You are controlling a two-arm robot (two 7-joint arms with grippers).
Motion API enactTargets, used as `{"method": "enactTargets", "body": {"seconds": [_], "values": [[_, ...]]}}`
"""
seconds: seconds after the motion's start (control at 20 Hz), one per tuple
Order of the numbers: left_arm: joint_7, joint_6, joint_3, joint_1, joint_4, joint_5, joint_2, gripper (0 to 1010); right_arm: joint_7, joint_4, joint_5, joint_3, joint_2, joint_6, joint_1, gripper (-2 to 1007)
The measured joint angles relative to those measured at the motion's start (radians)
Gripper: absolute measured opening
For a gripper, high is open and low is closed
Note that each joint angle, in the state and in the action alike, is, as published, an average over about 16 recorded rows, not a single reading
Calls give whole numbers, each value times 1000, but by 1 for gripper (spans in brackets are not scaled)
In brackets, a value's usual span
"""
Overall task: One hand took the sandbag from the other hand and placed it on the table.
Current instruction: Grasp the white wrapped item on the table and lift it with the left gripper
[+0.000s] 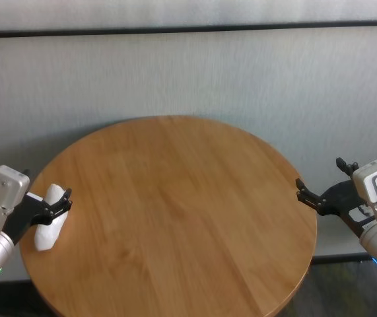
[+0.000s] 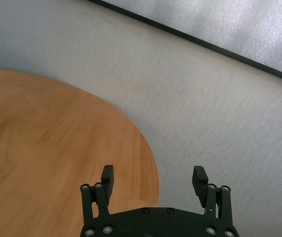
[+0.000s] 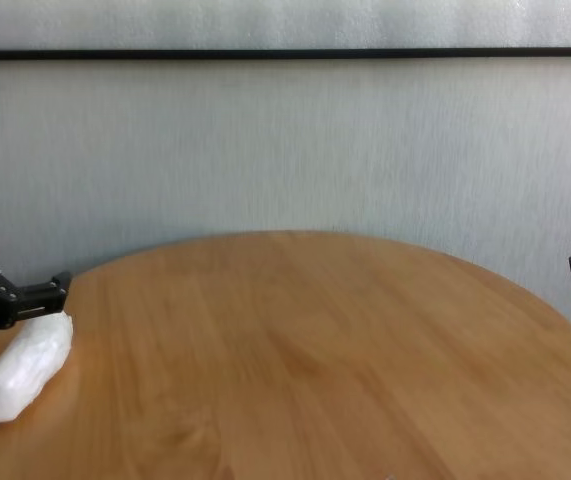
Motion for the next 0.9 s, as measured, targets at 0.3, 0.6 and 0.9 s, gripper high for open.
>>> {"method": "enactTargets", "body": {"seconds": [0.3,0.6,0.9], "values": [[0,0,0,0,0,0,0,1002,0,0,0,0,0,0,0,1001],[0,0,0,0,0,0,0,1002,0,0,0,0,0,0,0,1001],[-4,4,0,0,0,0,-1,1002,0,0,0,0,0,0,0,1001]]}}
